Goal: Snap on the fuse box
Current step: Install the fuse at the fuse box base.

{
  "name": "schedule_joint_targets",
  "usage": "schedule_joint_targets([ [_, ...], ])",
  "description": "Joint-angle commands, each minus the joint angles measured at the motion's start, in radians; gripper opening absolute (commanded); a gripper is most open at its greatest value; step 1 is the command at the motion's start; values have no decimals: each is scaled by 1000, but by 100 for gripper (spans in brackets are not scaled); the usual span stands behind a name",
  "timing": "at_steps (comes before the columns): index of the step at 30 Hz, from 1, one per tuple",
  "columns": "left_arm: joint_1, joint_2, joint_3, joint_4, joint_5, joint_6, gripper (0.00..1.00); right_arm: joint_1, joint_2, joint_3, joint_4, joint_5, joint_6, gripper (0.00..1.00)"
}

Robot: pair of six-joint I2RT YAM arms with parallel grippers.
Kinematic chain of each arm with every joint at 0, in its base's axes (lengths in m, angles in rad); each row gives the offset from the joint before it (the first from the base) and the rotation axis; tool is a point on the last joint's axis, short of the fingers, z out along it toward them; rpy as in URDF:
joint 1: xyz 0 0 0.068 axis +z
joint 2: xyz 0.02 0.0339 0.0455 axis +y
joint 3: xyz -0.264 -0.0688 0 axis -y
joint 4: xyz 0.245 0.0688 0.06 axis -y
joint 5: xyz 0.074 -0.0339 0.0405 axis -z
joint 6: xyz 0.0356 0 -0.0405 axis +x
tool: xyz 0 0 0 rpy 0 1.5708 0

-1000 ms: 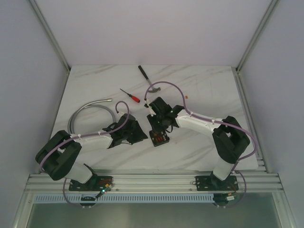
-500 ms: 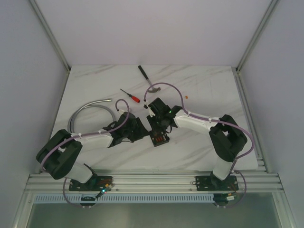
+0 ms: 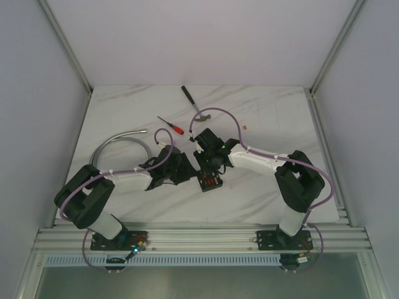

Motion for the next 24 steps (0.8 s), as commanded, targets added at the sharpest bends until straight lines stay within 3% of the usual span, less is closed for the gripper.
schedule_joint_targets([
  [1,6,15,18,17,7,1,58,1,-36,-2,-31,45,2,28],
  [15,8,17,10,17,8,-8,55,0,-45,-8,-44,43,2,25],
  [19,8,22,12,17,7,-8,55,0,-70,-20,9,-9,11,33],
  [24,8,27,14,17,7,-10,55,1,-28,-21,43,-62,29,34],
])
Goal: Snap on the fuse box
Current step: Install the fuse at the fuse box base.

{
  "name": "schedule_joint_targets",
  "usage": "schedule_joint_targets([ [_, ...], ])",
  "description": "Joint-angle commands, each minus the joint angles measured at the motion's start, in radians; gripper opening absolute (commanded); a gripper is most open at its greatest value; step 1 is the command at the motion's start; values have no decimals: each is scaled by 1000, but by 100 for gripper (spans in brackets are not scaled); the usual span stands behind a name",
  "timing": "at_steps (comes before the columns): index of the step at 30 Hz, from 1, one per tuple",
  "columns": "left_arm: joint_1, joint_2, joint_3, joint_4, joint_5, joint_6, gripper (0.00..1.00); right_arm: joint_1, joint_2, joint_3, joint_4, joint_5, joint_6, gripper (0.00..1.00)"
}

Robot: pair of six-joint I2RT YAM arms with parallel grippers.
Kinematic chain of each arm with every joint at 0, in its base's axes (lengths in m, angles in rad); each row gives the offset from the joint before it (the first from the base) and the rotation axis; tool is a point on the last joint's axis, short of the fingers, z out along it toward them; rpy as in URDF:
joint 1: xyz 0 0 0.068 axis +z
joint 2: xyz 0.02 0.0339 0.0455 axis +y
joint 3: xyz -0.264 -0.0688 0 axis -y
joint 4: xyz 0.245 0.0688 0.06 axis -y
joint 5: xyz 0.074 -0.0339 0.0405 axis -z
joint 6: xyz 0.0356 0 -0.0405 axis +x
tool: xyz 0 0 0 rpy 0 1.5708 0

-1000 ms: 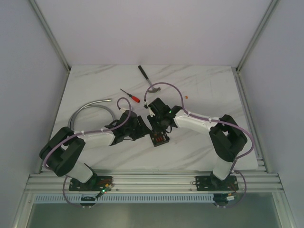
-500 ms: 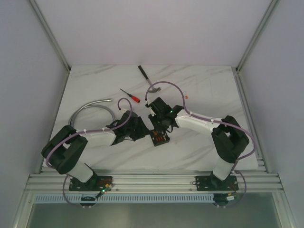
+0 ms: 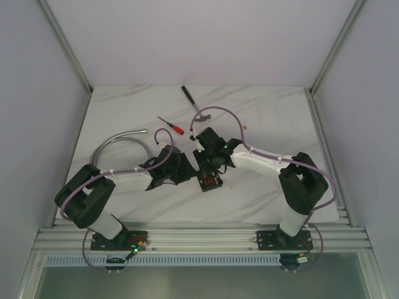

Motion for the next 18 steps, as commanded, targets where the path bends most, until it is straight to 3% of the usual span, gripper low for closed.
schedule_joint_targets([
  [1,7,18,12,11,5,-7,55,2,12,-15,45,-33,24,34],
  [18,7,33,14,11,7,-13,55,1,46,-16,-5,41,10,29],
])
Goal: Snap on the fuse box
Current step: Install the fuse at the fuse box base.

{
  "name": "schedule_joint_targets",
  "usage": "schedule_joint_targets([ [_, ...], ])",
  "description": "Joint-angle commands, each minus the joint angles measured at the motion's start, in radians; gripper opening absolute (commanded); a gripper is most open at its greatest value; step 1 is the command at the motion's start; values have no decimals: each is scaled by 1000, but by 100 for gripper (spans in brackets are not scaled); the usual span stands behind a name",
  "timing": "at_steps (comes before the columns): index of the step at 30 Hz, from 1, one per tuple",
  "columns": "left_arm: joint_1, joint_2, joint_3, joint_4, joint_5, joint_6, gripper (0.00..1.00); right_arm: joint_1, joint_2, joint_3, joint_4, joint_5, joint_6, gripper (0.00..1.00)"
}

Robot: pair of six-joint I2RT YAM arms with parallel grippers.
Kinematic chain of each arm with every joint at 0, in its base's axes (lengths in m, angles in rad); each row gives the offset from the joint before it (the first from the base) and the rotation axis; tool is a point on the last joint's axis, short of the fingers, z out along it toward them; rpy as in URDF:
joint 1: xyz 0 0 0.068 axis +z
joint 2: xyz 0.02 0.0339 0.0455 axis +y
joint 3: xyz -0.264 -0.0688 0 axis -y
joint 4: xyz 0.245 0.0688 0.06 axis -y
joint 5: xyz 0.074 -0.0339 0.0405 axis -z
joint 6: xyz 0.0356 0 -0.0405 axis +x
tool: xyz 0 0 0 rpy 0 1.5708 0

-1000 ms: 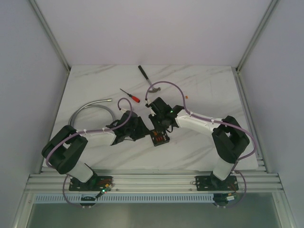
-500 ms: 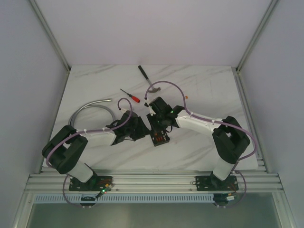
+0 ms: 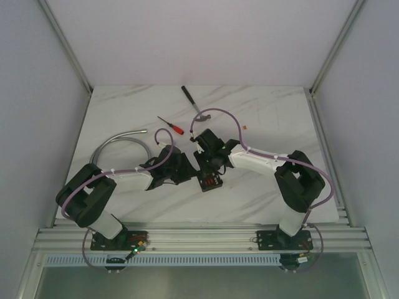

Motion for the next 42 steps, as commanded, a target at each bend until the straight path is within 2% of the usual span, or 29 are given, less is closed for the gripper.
schedule_joint_targets([
  [1,7,25,15,-2,6,-7,55,1,16,-8,-27,34,-8,29],
  [17,8,40,10,-6,3,-14,54,-9,-38,-5,-75,83,-20,26],
  [42,8,38,12,-6,8,-18,54,-8,-20,-11,-71,42,0,16],
])
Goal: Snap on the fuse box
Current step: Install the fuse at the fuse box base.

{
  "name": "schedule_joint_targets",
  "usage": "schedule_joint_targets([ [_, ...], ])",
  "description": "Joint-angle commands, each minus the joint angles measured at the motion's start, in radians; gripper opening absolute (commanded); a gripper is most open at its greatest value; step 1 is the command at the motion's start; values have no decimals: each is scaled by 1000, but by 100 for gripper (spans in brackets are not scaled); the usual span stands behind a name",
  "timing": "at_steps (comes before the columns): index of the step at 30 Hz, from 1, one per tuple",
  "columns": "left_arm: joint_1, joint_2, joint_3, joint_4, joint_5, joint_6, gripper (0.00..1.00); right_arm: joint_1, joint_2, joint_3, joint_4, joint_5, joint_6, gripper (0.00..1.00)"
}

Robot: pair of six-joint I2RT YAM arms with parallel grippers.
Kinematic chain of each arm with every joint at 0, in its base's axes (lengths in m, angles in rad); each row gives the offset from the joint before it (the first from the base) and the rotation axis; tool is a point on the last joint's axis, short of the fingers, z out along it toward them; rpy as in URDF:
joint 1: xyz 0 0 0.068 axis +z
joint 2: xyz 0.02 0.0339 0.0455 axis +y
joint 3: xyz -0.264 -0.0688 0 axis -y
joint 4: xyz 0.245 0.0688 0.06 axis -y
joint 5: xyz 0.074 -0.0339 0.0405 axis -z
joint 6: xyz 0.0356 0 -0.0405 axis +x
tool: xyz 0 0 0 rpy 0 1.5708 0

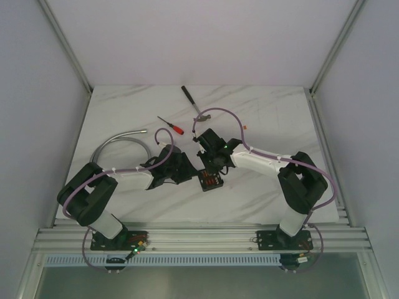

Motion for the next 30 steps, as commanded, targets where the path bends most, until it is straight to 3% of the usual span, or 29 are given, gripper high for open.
schedule_joint_targets([
  [1,5,21,4,-17,-5,-2,54,0,-11,-14,1,-1,10,16],
  [5,5,22,4,-18,-5,-2,54,1,-33,-7,13,-23,9,23],
  [14,5,22,4,-17,-3,-3,54,7,-33,-2,26,-13,35,27],
  [30,5,29,10,-17,0,-2,54,8,28,10,-22,-3,38,18],
])
